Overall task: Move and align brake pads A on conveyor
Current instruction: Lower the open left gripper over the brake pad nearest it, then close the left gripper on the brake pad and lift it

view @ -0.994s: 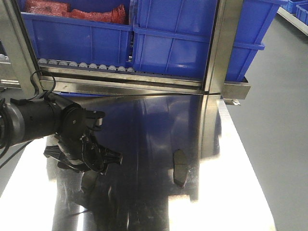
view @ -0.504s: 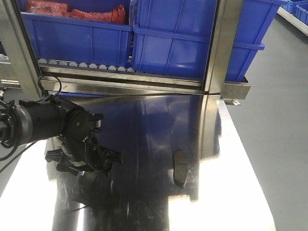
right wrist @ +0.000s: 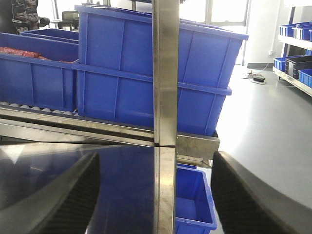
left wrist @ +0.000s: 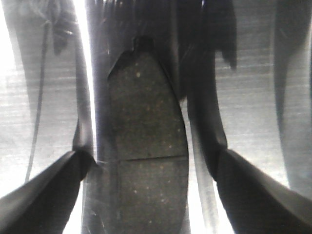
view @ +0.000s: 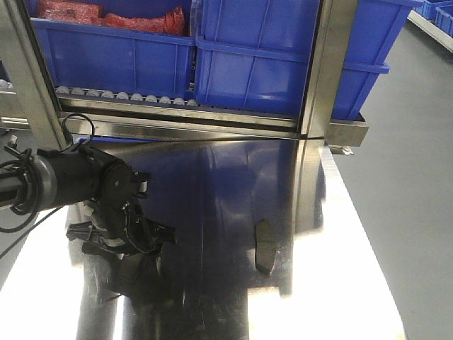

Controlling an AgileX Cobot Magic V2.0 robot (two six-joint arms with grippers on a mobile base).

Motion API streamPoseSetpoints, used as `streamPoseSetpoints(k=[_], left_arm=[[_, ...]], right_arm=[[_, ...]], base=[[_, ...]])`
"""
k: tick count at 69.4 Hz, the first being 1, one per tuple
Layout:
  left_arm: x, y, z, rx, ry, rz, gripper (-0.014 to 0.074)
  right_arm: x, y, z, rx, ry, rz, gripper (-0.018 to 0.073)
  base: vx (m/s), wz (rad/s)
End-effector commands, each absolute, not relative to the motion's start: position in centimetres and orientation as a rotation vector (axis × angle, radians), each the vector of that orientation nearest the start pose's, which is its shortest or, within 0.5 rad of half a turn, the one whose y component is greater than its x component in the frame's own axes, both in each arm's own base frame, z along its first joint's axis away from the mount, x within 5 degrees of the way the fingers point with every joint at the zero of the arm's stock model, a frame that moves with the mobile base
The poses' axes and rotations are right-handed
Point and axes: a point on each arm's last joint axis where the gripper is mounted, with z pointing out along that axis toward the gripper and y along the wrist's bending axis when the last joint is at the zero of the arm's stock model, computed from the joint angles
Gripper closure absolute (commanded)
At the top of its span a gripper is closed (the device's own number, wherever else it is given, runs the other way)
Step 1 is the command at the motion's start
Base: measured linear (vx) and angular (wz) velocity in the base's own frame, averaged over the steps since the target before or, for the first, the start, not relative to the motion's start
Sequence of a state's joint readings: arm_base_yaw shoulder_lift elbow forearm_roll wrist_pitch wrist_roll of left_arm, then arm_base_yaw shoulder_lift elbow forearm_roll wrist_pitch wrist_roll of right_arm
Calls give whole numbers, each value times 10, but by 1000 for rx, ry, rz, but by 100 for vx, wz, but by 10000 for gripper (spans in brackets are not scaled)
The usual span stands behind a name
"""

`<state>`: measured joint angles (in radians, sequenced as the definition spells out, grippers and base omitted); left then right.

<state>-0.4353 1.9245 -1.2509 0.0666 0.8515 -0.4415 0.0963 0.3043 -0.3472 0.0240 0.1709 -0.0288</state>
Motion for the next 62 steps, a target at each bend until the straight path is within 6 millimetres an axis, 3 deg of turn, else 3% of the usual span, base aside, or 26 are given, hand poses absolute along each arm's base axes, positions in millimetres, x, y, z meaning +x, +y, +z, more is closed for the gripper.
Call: streamPoseSetpoints(k=[1, 8, 15, 33, 48, 62], left_arm=[[338, -152, 181, 57, 2957, -40, 41], [340, -154, 180, 56, 2965, -43, 76], [341, -155, 180, 58, 2958, -59, 167], [343, -156, 188, 93, 2898, -92, 605], [338, -153, 232, 116, 2736, -149, 604], [318, -140, 279, 178, 2591, -142, 604]], right_arm=[[79, 8, 310, -80, 1520, 68, 96], [79, 8, 310, -80, 1520, 68, 96], [79, 8, 310, -80, 1520, 68, 96], [79, 8, 310, -80, 1520, 68, 96], [79, 8, 310, -80, 1520, 68, 96], [79, 8, 310, -80, 1520, 68, 96]], base=[[0, 0], [0, 0], [0, 0], [0, 0], [0, 0], [0, 0]])
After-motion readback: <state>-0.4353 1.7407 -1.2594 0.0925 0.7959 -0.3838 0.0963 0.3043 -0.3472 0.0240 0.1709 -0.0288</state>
